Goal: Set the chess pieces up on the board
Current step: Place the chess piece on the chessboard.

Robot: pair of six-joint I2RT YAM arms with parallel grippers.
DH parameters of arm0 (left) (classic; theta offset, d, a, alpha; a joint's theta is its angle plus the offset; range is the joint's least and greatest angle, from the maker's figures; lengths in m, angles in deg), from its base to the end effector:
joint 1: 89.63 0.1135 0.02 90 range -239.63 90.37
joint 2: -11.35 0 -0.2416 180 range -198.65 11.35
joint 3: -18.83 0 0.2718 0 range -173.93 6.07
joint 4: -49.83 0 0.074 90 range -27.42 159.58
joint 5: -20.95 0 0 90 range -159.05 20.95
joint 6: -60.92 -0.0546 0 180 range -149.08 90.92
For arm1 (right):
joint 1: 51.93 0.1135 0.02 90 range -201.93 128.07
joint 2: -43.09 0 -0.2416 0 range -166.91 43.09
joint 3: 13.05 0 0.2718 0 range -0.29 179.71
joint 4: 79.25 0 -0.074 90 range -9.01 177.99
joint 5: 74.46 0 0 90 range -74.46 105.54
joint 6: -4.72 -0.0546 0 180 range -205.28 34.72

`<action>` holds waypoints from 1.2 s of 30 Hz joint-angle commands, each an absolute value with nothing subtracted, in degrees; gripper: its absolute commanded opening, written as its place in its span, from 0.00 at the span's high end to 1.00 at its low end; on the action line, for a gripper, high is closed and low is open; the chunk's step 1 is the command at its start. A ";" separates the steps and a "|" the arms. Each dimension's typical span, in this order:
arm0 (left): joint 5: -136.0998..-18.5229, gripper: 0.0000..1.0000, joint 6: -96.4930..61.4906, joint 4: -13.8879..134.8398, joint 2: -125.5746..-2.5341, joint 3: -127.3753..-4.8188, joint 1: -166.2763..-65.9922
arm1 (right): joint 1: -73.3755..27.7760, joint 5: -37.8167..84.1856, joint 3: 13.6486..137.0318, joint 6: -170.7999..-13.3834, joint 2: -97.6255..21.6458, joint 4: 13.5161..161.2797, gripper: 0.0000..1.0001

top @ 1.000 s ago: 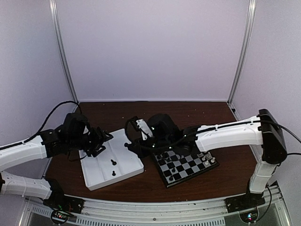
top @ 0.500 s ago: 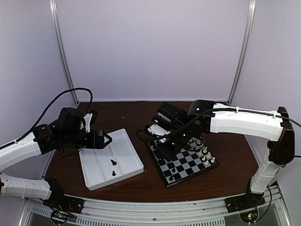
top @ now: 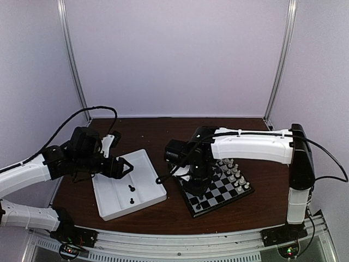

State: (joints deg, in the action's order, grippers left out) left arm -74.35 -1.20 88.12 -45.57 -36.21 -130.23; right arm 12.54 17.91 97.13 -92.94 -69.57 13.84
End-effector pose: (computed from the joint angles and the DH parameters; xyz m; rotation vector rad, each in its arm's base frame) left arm 0.1925 -0.1716 0.2242 0.3140 2.3559 -0.7119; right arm 0.1643 0.3493 0.1961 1.4870 -2.7488 -0.0621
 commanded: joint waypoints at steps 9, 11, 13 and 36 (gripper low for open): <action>-70.63 0.18 -3.58 88.15 -42.11 -34.67 -130.24 | 12.32 15.81 99.58 -90.68 -74.56 12.32 1.00; -70.18 0.17 -3.59 88.40 -41.81 -34.69 -130.24 | 12.34 15.81 99.40 -90.56 -75.00 12.48 1.00; -70.02 0.17 -3.62 88.59 -41.70 -34.62 -130.24 | 12.28 15.93 99.42 -90.39 -75.41 12.68 1.00; -66.87 0.16 -2.36 89.88 -38.42 -32.07 -130.19 | 12.34 15.81 102.02 -88.27 -80.72 10.21 0.97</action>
